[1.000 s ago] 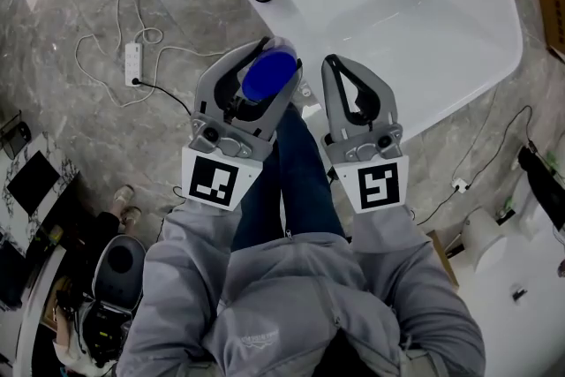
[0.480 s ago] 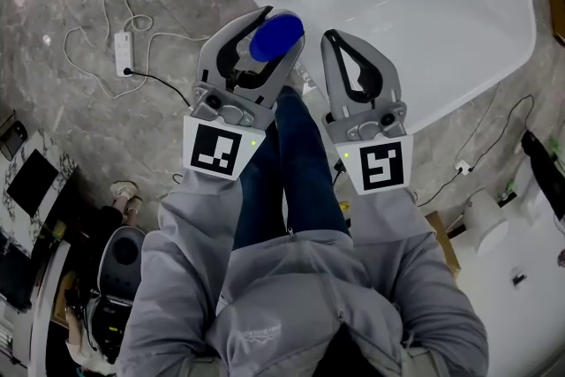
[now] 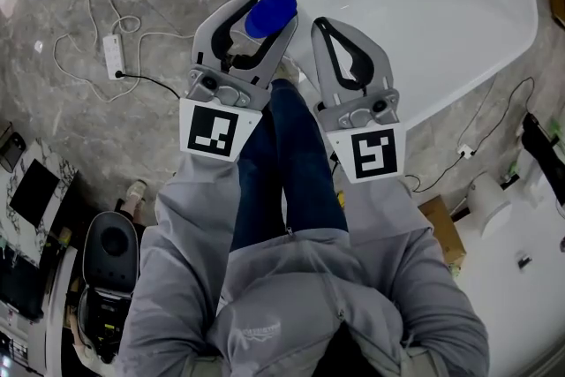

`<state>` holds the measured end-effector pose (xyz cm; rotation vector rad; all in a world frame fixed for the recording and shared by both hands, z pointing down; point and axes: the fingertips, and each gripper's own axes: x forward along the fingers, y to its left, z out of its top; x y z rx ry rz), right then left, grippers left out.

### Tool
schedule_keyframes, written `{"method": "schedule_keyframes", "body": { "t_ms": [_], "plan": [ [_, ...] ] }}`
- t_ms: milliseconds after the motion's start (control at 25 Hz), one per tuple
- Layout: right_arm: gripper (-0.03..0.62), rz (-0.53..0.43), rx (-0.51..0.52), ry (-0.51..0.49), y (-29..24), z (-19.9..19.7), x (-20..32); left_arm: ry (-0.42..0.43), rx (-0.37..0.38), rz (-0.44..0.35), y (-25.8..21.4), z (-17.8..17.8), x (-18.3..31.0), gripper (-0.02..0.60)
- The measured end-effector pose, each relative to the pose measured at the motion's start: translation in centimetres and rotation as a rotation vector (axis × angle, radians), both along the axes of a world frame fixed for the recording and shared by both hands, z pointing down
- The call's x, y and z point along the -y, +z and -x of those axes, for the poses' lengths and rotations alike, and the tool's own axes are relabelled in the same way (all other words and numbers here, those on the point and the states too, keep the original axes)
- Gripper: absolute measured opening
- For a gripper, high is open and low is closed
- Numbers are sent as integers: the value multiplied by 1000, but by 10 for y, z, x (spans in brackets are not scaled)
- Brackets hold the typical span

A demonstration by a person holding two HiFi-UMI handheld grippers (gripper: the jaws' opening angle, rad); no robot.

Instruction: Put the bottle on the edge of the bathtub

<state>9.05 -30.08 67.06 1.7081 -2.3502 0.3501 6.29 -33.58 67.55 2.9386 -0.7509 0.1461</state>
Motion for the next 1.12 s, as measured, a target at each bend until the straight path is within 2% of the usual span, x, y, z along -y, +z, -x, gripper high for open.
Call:
{"method": "schedule_keyframes", "body": {
  "t_ms": [680, 1120],
  "plan": [
    [3, 42, -1, 27, 15, 6, 11, 83, 20, -71, 18, -5, -1, 156],
    [3, 35, 11, 32, 8, 12, 6, 105, 25, -36, 19, -8, -2, 168]
  ]
}}
